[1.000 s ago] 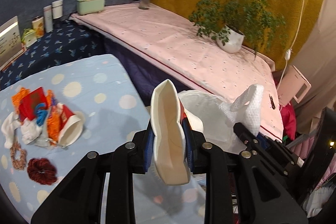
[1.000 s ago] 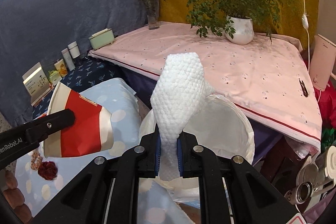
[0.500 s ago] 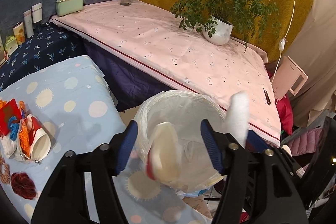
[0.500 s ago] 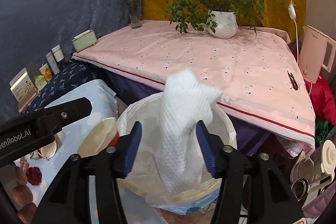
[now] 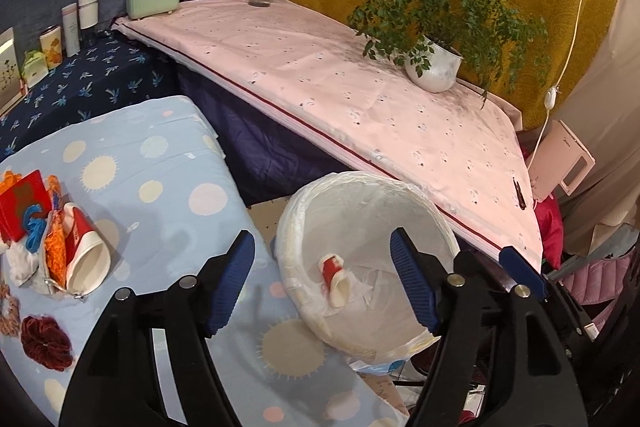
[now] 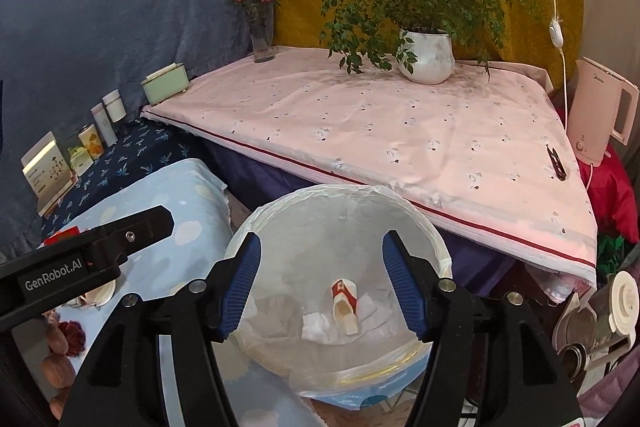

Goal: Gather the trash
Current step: 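Open the left gripper over the bin while the right gripper releases the tissue, then move both open grippers back over the scrunchies on the table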

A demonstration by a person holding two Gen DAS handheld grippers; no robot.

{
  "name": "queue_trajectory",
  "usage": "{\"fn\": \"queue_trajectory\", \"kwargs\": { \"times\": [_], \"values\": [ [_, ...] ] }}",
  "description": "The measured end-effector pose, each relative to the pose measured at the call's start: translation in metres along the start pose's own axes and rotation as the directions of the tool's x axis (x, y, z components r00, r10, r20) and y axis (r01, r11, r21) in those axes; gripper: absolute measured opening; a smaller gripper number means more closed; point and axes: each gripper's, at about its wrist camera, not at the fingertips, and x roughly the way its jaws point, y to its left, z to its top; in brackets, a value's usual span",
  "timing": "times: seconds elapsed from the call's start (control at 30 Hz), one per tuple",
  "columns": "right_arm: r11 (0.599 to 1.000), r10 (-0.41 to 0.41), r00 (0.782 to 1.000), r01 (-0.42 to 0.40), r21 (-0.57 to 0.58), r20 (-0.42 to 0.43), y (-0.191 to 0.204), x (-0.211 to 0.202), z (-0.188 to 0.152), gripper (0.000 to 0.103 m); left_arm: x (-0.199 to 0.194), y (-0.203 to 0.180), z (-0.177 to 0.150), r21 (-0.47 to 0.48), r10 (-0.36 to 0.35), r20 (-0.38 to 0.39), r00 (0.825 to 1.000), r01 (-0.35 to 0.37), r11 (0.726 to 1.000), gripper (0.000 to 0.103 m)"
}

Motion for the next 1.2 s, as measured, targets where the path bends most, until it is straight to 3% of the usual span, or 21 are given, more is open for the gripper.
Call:
{"fn": "queue_trajectory", "kwargs": {
  "times": [0.3,0.57,0.67,1.0,1.2],
  "values": [
    [0.998,0.042,0.999,-0.042,-0.049,0.005,0.032,-0.013,-0.002,0.065,-0.022,0.041,-0.008,-0.072,0.081,0.028,0.996,-0.079,0.994,0.072],
    [0.990,0.098,0.995,-0.098,-0.105,-0.006,0.073,-0.022,-0.010,0.065,-0.048,0.093,-0.026,-0.152,0.177,0.028,0.984,-0.171,0.973,0.076],
    [0.984,0.125,0.992,-0.126,-0.128,-0.016,0.092,-0.025,-0.015,0.066,-0.060,0.115,-0.036,-0.192,0.230,0.037,0.972,-0.219,0.957,0.084],
    [0.950,0.216,0.973,-0.228,-0.213,-0.079,0.162,-0.029,-0.043,0.066,-0.093,0.196,-0.075,-0.290,0.355,-0.013,0.935,-0.344,0.893,0.084],
    [0.924,0.261,0.956,-0.288,-0.253,-0.134,0.206,-0.028,-0.067,0.066,-0.112,0.248,-0.100,-0.343,0.441,-0.056,0.896,-0.432,0.834,0.085]
  ]
}}
